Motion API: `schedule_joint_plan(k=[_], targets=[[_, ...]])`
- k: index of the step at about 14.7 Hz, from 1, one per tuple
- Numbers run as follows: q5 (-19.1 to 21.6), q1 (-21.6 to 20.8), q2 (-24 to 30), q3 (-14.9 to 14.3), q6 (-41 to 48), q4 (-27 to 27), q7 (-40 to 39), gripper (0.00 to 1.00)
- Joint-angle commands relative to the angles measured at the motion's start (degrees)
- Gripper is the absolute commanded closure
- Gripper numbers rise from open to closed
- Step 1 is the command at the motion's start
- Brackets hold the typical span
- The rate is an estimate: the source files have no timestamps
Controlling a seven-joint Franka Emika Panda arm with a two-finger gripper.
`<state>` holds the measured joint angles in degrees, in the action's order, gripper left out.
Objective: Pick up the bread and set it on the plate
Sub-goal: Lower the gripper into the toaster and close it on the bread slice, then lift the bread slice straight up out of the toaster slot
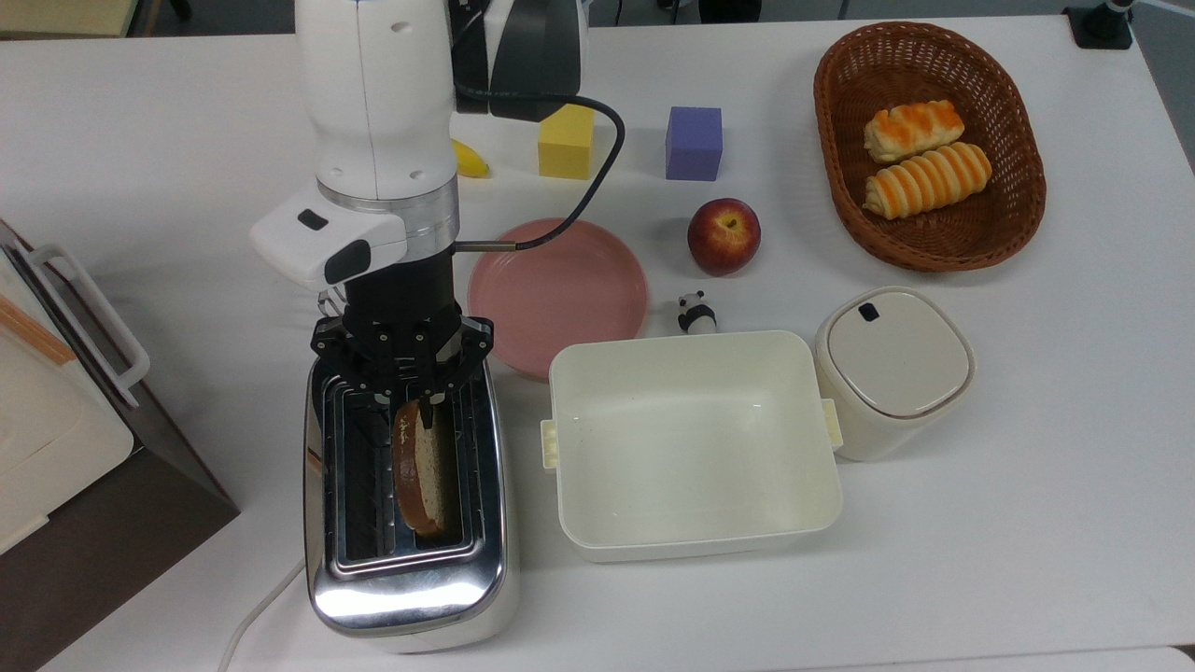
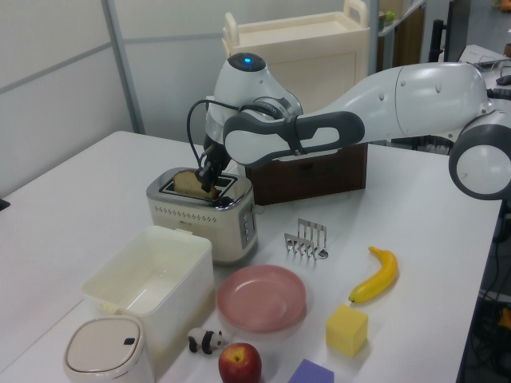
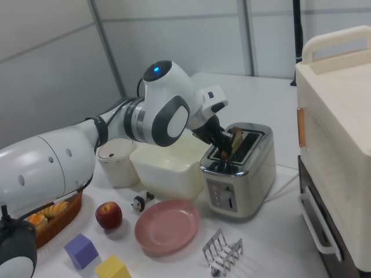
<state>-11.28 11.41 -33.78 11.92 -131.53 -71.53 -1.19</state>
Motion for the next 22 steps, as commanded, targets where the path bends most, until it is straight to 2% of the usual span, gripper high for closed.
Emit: schedule_joint_plan(k=[1, 3, 15, 20, 22], targets=[[-1.90, -0.16, -0.23, -0.58, -0.92, 0.43, -0.39, 0.94], [-2.26, -0.16, -0.14, -0.58, -0.92, 0.25, -0.39, 0.99], [-2.26, -0.34, 3.02, 0.04, -0.66, -0.10, 0.05, 1.00], [-1.29, -1.13, 9.42, 0.30, 0.22, -1.15, 0.31, 1.00], [-1.20, -0.87, 11.45, 2.05, 2.23, -1.33, 0.31, 1.00]])
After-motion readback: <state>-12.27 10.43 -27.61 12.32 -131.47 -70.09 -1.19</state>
